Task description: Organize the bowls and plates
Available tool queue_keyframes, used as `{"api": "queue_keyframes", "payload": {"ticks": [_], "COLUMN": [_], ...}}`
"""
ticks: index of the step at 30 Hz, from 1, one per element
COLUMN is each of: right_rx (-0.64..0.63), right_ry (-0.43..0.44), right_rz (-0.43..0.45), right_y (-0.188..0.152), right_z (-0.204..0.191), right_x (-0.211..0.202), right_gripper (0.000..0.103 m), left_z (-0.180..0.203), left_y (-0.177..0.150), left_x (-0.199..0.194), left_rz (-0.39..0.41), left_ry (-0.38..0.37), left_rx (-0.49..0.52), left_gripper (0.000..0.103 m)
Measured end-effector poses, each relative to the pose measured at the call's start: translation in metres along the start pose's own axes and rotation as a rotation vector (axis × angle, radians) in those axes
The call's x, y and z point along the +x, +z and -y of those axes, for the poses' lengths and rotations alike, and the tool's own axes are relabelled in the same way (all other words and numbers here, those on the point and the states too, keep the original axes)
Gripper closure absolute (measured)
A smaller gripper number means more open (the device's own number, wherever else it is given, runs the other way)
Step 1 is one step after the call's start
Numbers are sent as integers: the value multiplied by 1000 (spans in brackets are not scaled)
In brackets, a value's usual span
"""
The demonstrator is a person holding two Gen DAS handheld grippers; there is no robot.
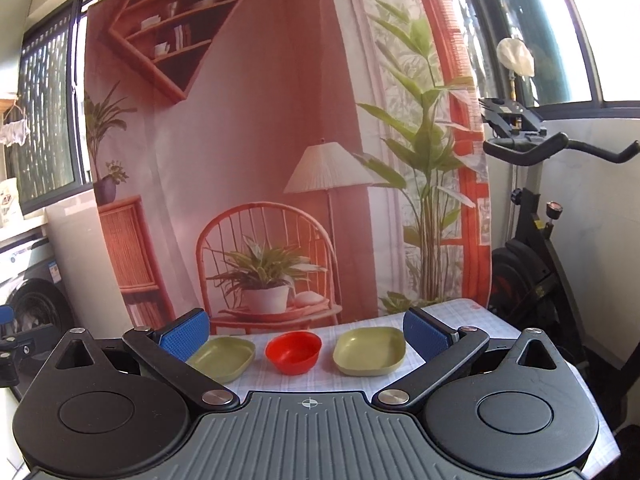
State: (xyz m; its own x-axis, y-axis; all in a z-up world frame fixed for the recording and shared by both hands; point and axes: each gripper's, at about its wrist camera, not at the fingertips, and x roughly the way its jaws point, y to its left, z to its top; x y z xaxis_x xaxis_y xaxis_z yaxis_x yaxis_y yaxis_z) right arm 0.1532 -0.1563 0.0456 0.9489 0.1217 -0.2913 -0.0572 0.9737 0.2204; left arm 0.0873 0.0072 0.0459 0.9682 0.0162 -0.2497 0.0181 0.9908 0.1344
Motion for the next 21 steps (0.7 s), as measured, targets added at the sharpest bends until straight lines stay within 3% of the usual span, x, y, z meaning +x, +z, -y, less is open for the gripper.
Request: {"api": "queue_keyframes", "payload": {"ticks": [10,14,19,21], "right_rx": [63,38,-5,-15], "right_ry": [78,117,109,109], "right_rz": [21,-18,-160,-159], "right_y": [3,-9,-27,-32], "right_z": [0,-7,-10,-8], "right_x": [71,88,121,126], "right_gripper": [0,0,1,1], "left_z": [-12,-17,-27,-31], "left_y": [12,4,-3,-6], "left_x": [52,73,101,111], "left_rz": [5,-36,-109,-117], "left_ry": [10,8,21,39], "left_rx": [23,22,0,-18], "left_gripper": [3,3,4,4]}}
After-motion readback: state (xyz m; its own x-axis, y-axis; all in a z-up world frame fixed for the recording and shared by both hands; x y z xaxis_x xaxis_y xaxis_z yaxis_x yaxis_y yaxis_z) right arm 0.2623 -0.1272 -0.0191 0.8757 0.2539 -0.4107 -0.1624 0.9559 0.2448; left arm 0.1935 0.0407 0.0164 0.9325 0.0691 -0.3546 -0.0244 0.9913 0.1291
